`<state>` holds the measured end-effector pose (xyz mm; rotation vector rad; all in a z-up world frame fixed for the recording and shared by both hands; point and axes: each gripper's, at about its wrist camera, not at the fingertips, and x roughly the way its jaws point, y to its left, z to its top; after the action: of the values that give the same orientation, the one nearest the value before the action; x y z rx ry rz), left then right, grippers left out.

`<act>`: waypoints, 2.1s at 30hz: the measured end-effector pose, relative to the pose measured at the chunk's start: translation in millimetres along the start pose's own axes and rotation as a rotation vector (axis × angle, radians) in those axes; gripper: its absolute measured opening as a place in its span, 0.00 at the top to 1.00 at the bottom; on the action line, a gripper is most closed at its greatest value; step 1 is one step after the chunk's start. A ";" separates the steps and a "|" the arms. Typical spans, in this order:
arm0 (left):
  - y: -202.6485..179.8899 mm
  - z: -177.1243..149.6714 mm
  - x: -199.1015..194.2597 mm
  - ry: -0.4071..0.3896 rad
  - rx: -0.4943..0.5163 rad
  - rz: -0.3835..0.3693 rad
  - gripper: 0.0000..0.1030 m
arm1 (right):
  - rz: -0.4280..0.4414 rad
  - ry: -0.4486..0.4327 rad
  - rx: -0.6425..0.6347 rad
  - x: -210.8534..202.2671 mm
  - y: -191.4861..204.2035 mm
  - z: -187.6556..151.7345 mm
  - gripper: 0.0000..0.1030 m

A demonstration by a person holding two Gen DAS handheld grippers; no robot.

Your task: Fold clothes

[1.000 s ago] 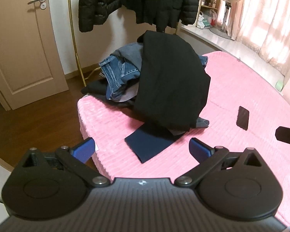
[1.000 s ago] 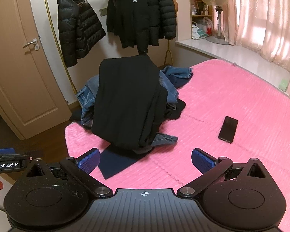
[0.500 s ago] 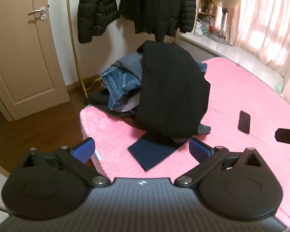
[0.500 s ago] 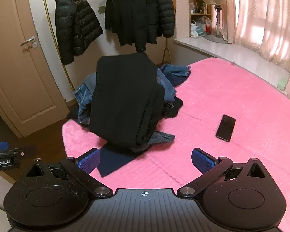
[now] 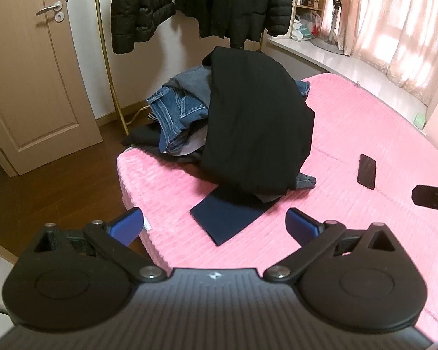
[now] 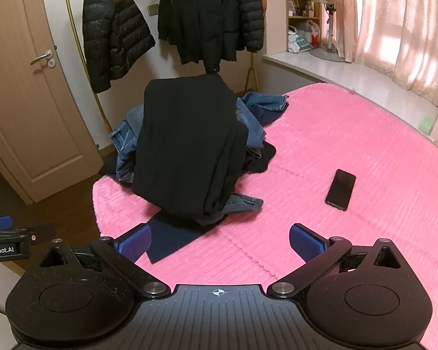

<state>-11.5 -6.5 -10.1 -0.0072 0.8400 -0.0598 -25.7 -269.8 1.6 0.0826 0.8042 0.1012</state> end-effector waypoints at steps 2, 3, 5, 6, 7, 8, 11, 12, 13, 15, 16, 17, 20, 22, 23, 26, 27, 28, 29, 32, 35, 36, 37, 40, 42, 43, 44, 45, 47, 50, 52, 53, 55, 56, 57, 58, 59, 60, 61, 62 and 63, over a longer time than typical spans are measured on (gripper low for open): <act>0.8 -0.4 0.5 0.003 -0.005 -0.004 0.01 | 0.003 0.002 0.001 0.1 -0.6 -0.6 0.00; 0.4 -0.6 0.1 0.002 -0.004 -0.005 0.01 | 0.002 0.004 0.001 0.6 -0.6 -0.8 0.00; -0.2 -0.9 -0.6 0.001 -0.002 -0.006 0.01 | 0.000 0.007 0.000 1.4 -0.9 -1.1 0.00; -0.3 -0.9 -0.8 0.001 -0.002 -0.007 0.01 | 0.001 0.007 0.002 1.2 -1.4 -1.2 0.00; -0.4 -1.0 -1.0 0.002 -0.003 -0.007 0.01 | 0.004 0.007 0.005 1.0 -2.2 -1.4 0.00; -0.4 -1.2 -1.1 0.002 -0.004 -0.007 0.01 | 0.005 0.007 0.008 0.9 -2.3 -1.7 0.00; -0.9 -1.9 -1.9 0.002 -0.007 -0.007 0.01 | 0.005 0.006 0.010 0.6 -2.8 -2.9 0.00; -0.6 -2.1 -2.0 0.002 -0.009 -0.008 0.01 | 0.006 0.007 0.011 0.5 -2.7 -3.1 0.00; -0.4 -2.3 -2.0 0.001 -0.011 -0.008 0.01 | 0.006 0.007 0.012 0.5 -2.9 -3.2 0.00; -0.8 -2.5 -2.6 0.002 -0.011 -0.007 0.01 | 0.007 0.009 0.014 0.6 -2.6 -3.5 0.00; -1.3 -2.3 -2.6 0.002 -0.011 -0.006 0.01 | 0.007 0.010 0.015 0.5 -2.3 -3.9 0.00; -1.5 -2.4 -2.8 0.003 -0.010 -0.006 0.01 | 0.007 0.010 0.015 0.3 -2.2 -4.0 0.00; -1.5 -2.6 -3.0 0.004 -0.011 -0.006 0.01 | 0.008 0.012 0.014 -0.4 -2.1 -5.2 0.00; -1.4 -3.2 -3.4 0.005 -0.012 -0.005 0.01 | 0.008 0.014 0.016 -0.4 -2.6 -5.3 0.00; -1.3 -3.5 -3.5 0.006 -0.012 -0.004 0.01 | 0.008 0.015 0.016 -0.2 -2.7 -5.4 0.00; -1.4 -4.3 -3.8 0.008 -0.013 -0.003 0.01 | 0.008 0.017 0.016 0.2 -3.0 -5.9 0.00; -1.4 -4.4 -3.7 0.008 -0.013 -0.003 0.01 | 0.008 0.018 0.016 0.3 -3.1 -6.0 0.00; -1.5 -4.5 -3.7 0.008 -0.013 -0.004 0.01 | 0.008 0.019 0.016 0.5 -3.2 -6.2 0.00; -1.5 -4.6 -3.7 0.008 -0.014 -0.004 0.01 | 0.008 0.020 0.016 0.6 -3.3 -6.3 0.00; -1.2 -4.9 -2.9 0.008 -0.014 -0.003 0.01 | 0.008 0.022 0.015 1.0 -3.7 -6.8 0.00; -1.0 -4.5 -2.4 0.010 -0.014 -0.003 0.01 | 0.007 0.024 0.016 1.5 -3.7 -6.9 0.00; -1.2 -4.4 -2.1 0.011 -0.013 -0.004 0.01 | 0.007 0.025 0.017 2.0 -3.8 -7.1 0.00; -1.4 -4.3 -1.9 0.012 -0.012 -0.004 0.01 | 0.007 0.027 0.018 2.6 -4.1 -7.3 0.00; -1.5 -3.1 -0.6 0.023 -0.006 -0.006 0.01 | 0.013 0.037 0.019 4.2 -6.2 -6.7 0.00; -1.4 -2.2 -2.0 0.028 -0.003 -0.003 0.01 | 0.011 0.038 0.015 2.9 -9.3 -7.2 0.00; -1.9 -2.3 -2.4 0.021 0.002 0.001 0.01 | 0.014 0.032 0.010 2.3 -11.6 -7.8 0.00; -2.4 -2.5 -2.7 0.016 0.008 0.005 0.01 | 0.017 0.027 0.004 1.6 -13.9 -8.3 0.00; -3.8 -2.8 -2.0 0.011 0.014 0.018 0.01 | 0.020 0.018 -0.001 0.5 -16.4 -9.0 0.00; -5.9 -3.7 -0.9 0.009 0.017 0.041 0.01 | 0.032 -0.033 -0.009 -6.0 -24.1 -11.0 0.00; -7.1 -4.1 -6.1 -0.006 0.014 0.049 0.01 | 0.051 -0.108 -0.022 -15.0 -35.4 -13.7 0.00; -7.4 -3.5 -11.5 -0.037 0.040 0.057 0.01 | 0.077 -0.136 -0.043 -13.5 -39.5 -11.5 0.00; -7.0 -2.8 -13.7 -0.051 0.054 0.064 0.01 | 0.087 -0.147 -0.051 -12.3 -41.5 -10.1 0.00; -3.1 1.0 -15.1 -0.074 0.067 0.070 0.01 | 0.086 -0.145 -0.043 -5.9 -44.0 -4.6 0.00; -0.5 3.5 -14.9 -0.084 0.070 0.071 0.01 | 0.090 -0.149 -0.033 -3.3 -45.3 -0.7 0.00; 3.6 8.6 -11.0 -0.088 0.063 0.068 0.01 | 0.096 -0.157 -0.024 -1.4 -46.0 3.1 0.00; 7.7 13.8 -7.0 -0.091 0.056 0.066 0.01 | 0.102 -0.167 -0.019 1.6 -46.5 8.1 0.00; 11.9 19.1 -2.8 -0.095 0.050 0.063 0.01 | 0.102 -0.171 -0.016 6.9 -46.2 14.6 0.00; 16.6 26.9 4.7 -0.099 0.047 0.062 0.01 | 0.101 -0.175 -0.015 12.4 -45.8 21.1 0.00; 21.3 34.8 12.5 -0.103 0.044 0.060 0.01 | 0.097 -0.173 -0.016 19.4 -45.0 28.1 0.00; 26.2 45.1 23.1 -0.107 0.046 0.051 0.01 | 0.091 -0.169 -0.017 28.8 -43.4 36.7 0.00; 31.1 55.7 34.0 -0.112 0.049 0.041 0.01 | 0.083 -0.163 -0.016 39.3 -41.4 45.5 0.00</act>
<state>54.2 21.7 0.9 0.0525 0.7266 -0.0407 36.7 -307.7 0.3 0.1075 0.6372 0.1770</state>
